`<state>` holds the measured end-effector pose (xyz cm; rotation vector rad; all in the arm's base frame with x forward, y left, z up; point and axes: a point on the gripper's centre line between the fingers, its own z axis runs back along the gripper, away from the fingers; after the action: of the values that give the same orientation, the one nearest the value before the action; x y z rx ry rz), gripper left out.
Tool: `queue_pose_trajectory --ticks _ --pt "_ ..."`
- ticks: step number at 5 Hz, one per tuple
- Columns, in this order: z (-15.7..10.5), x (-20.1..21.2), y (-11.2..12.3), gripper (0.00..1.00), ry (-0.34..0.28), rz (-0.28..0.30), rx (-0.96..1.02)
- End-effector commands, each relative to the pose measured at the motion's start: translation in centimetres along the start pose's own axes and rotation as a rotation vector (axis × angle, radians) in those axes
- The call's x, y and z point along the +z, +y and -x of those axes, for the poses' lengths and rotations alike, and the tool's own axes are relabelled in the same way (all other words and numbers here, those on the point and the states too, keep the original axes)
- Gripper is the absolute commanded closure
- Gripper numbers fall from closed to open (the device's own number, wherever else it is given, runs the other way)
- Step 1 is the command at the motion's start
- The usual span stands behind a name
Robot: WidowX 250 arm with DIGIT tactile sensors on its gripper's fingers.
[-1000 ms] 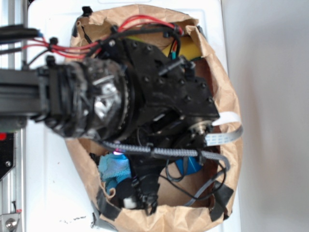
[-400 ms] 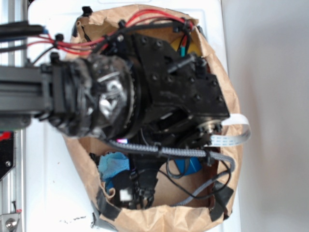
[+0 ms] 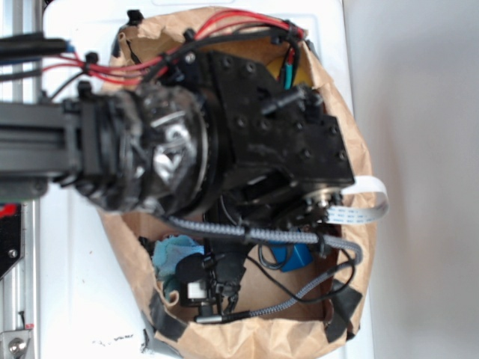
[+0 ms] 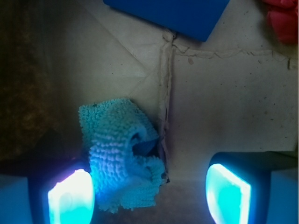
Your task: Grab the blue cloth.
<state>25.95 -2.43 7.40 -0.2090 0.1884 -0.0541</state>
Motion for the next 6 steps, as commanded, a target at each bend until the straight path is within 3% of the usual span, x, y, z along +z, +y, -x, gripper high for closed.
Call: queue_pose_trajectory --ticks 1,3,6 --pt "0.0 1.7 -0.5 0.0 -0.055 -0.011 -0.027" --pt "0.0 1.7 -0.5 0.0 -0.055 -0.011 -0.027" --pt "3.3 -1.6 -2.4 0.0 -0.066 0.077 -0.143"
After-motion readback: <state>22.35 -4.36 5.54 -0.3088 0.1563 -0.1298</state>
